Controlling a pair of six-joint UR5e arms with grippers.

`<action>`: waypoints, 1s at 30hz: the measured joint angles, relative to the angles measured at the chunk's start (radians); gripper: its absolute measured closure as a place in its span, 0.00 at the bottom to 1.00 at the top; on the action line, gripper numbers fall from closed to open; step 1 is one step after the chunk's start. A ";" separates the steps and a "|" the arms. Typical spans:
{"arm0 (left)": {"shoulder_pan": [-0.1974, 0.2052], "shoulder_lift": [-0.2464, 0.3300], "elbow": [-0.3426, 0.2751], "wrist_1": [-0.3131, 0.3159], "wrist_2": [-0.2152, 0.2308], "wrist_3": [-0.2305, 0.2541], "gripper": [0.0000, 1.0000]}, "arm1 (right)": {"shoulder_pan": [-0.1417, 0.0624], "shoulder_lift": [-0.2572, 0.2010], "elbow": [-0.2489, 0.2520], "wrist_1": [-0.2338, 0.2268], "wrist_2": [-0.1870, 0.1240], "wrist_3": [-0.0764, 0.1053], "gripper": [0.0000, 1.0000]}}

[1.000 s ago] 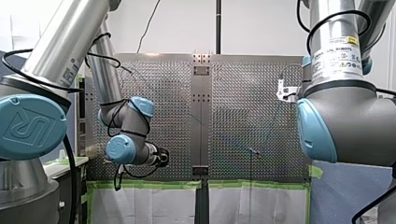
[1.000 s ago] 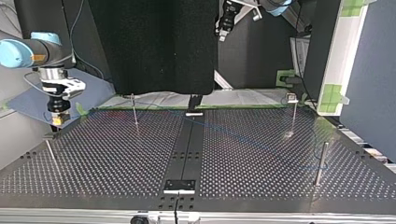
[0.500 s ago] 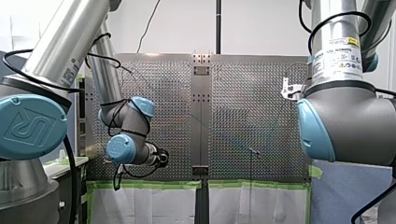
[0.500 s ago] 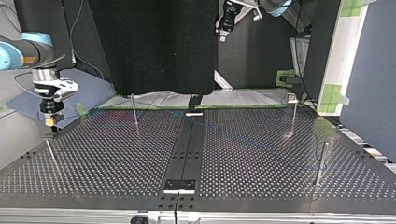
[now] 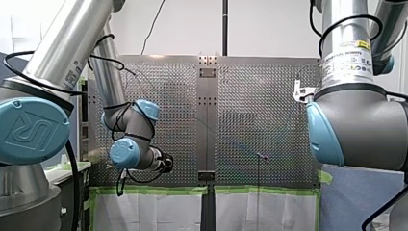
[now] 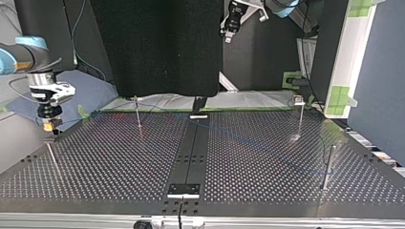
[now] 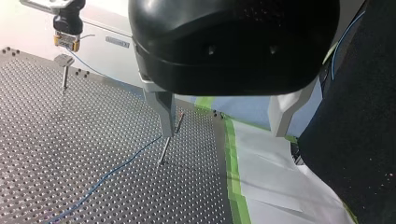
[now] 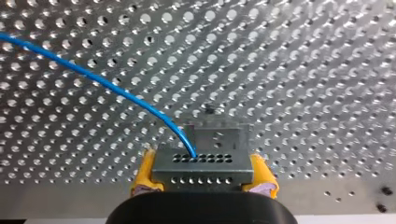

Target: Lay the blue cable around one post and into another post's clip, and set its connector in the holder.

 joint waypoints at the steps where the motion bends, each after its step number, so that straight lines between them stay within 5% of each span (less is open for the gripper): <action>1: 0.000 0.000 0.000 -0.001 0.000 0.000 0.02 | 0.000 0.004 -0.003 0.001 -0.002 -0.002 1.00; 30: 0.003 0.000 0.011 -0.020 -0.004 0.005 0.02 | -0.021 0.025 -0.069 0.029 -0.062 0.004 1.00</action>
